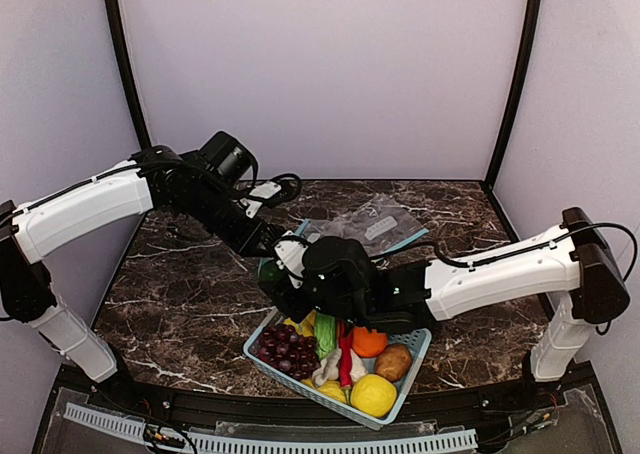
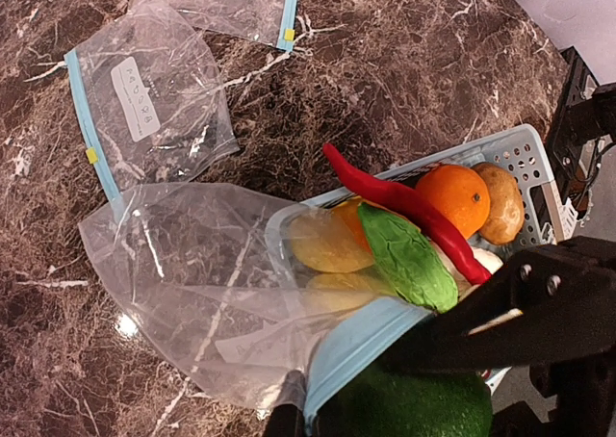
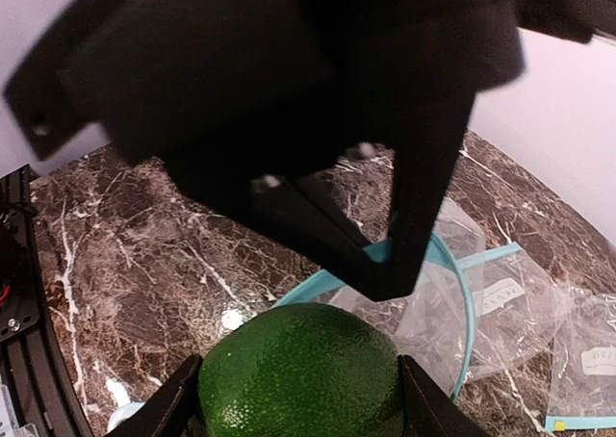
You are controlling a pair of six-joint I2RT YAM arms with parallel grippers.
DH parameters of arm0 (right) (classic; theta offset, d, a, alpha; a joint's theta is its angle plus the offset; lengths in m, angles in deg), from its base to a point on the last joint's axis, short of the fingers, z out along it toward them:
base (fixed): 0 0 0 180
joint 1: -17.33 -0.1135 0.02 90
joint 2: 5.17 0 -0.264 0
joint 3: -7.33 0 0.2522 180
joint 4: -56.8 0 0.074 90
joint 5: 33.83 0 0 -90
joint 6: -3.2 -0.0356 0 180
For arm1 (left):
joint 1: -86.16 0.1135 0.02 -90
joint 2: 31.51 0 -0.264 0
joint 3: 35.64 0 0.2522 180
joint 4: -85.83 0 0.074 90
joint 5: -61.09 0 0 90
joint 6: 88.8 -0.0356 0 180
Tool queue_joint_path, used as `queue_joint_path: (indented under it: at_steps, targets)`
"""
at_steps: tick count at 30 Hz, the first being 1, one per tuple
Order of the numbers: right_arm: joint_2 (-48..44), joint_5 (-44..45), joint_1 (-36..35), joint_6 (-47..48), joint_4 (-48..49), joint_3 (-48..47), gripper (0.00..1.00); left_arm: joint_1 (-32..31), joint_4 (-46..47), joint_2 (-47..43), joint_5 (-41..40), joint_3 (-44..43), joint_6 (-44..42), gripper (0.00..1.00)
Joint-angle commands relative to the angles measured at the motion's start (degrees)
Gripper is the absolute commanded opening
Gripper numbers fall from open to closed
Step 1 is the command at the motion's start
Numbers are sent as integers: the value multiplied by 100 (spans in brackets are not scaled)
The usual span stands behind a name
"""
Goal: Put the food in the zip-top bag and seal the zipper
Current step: Place the fake fruit in the zipper food storage bag.
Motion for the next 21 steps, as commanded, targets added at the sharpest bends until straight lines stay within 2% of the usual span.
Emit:
queue_joint_path:
  at_steps: [1, 5, 10, 15, 21]
  targets:
    - [84, 475, 151, -473, -299, -191, 34, 8, -168, -2, 61, -94, -30, 1]
    - [168, 697, 277, -808, -626, -277, 34, 2, -171, -5, 83, -61, -30, 1]
    - [353, 368, 461, -951, -975, -479, 34, 3, -145, 8, 159, -46, -36, 1]
    - [703, 289, 486, -996, -1858, -1035, 35, 9, -55, -35, 138, -75, -11, 1]
    - [897, 177, 705, -1521, -2926, -1387, 36, 10, -19, -274, -126, -175, 25, 1]
